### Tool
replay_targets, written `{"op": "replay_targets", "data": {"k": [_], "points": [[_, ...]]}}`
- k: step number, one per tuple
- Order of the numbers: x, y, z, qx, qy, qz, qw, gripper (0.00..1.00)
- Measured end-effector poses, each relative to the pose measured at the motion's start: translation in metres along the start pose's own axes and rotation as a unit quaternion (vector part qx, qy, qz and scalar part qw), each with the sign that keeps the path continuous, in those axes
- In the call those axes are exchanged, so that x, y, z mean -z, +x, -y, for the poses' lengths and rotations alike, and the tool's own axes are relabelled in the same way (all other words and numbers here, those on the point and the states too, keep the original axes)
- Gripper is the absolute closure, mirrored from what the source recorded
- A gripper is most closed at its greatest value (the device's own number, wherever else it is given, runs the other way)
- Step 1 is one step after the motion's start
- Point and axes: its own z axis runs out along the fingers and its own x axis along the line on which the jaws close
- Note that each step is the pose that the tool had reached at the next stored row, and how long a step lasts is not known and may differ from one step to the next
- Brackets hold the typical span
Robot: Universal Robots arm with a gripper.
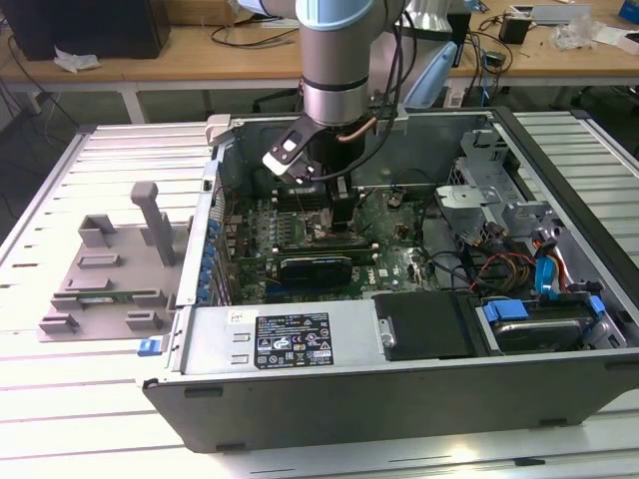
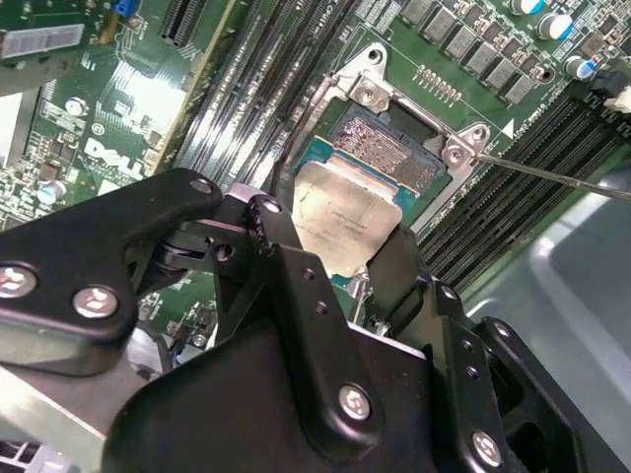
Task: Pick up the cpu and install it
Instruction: 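Place the cpu into insertion slot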
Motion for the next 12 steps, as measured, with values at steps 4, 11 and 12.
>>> {"op": "replay_targets", "data": {"k": [4, 11, 12], "points": [[-0.0050, 0.0055, 0.0010, 0.000, 0.0000, -0.0001, 1.0000, 0.46], [-0.0140, 0.0115, 0.0034, 0.000, 0.0010, 0.0035, 1.0000, 0.46], [-0.0143, 0.0118, 0.0035, 0.000, 0.0011, 0.0036, 1.0000, 0.46]]}}
